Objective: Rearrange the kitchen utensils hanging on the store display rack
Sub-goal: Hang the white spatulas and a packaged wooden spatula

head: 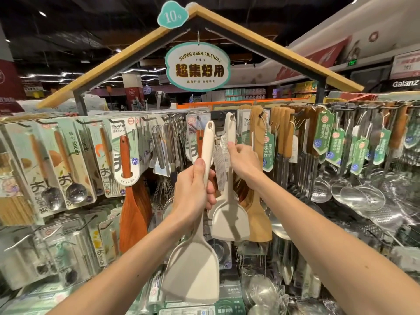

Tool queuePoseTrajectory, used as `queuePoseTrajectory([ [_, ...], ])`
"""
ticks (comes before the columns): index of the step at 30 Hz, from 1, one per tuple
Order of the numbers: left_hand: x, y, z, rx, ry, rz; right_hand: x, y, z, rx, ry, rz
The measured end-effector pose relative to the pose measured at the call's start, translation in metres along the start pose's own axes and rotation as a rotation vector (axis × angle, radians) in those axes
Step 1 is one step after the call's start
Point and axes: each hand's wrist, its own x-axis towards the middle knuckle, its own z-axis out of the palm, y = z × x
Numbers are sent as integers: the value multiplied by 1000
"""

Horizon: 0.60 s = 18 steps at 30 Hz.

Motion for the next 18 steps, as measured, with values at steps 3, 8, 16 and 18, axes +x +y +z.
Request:
queuePoseTrajectory([
  [3,-4,3,-2,-55,-14,8,-19,17,0,28,22,35],
  [8,-2,6,10,9,8,58,-89,25,13,444,-174,-75],
  [16,0,18,29,469,-11,303,-108,22,-1,674,-219,-43],
  [18,0,21,28,576,-46,386,-106,23,-3,640,-166,-62],
])
